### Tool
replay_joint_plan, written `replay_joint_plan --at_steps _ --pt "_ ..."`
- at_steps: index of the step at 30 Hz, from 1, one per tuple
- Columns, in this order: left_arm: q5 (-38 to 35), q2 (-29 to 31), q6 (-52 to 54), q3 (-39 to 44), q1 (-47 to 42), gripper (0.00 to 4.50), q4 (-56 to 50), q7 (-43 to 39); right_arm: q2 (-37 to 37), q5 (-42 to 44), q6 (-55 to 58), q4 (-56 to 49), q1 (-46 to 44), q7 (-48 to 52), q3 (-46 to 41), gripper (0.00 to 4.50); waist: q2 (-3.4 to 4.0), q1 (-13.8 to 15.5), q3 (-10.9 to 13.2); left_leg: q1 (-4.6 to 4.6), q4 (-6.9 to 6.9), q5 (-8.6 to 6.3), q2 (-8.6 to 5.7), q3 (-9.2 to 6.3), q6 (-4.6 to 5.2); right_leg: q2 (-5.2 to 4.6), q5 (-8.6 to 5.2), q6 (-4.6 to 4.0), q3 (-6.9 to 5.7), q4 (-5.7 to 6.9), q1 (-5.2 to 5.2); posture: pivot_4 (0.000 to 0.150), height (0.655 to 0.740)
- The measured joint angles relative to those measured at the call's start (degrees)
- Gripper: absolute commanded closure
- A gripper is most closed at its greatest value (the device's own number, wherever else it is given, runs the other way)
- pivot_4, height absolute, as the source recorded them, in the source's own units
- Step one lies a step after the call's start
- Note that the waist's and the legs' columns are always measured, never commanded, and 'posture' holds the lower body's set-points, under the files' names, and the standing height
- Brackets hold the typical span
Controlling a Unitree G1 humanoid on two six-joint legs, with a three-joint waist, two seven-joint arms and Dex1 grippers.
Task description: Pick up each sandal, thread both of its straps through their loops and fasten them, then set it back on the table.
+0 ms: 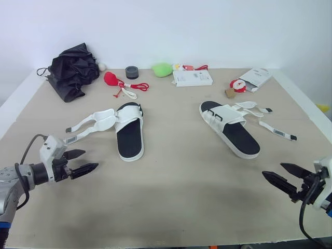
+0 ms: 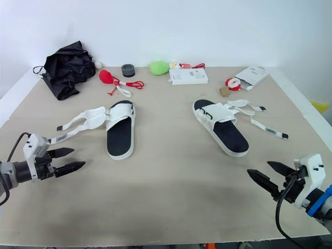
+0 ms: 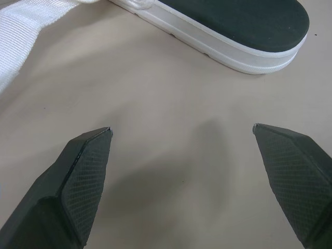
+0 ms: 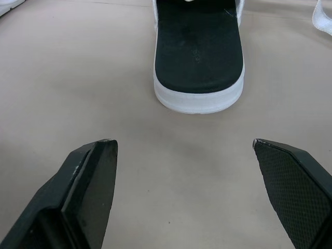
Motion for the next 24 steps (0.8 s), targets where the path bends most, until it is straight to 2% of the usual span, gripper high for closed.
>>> replay_joint_plan --at_steps 9,18,24 --pt "-2.5 -0.4 4.1 -0.4 -5.3 0.00 1.3 -0.5 1.1 0.2 0.1 -0.3 -1.7 -0.4 1.7 0.02 0.00 0.0 0.0 0.00 0.00 0.07 0.00 0.00 0.01 0.02 0.05 0.02 0.00 0.01 0.00 0.150 0.7400" --pt "2.7 -1.6 -6.4 -3.8 -7.9 0.00 5.5 -2.5 1.2 1.0 1.2 -1.4 -1.8 -0.5 1.9 0.02 -0.01 0.0 0.0 -0.01 0.01 0.08 0.00 0.01 0.01 0.02 0.10 -0.04 0.01 0.01 -0.01 0.150 0.7400" --pt "4.6 -3.0 -12.2 -5.4 -11.6 0.00 5.4 -2.9 2.7 2.1 3.0 -3.7 -7.6 -4.8 4.1 0.02 -0.01 -0.1 0.0 0.00 0.01 0.15 0.00 0.06 0.02 0.02 0.20 -0.01 0.05 0.01 -0.01 0.150 0.7400"
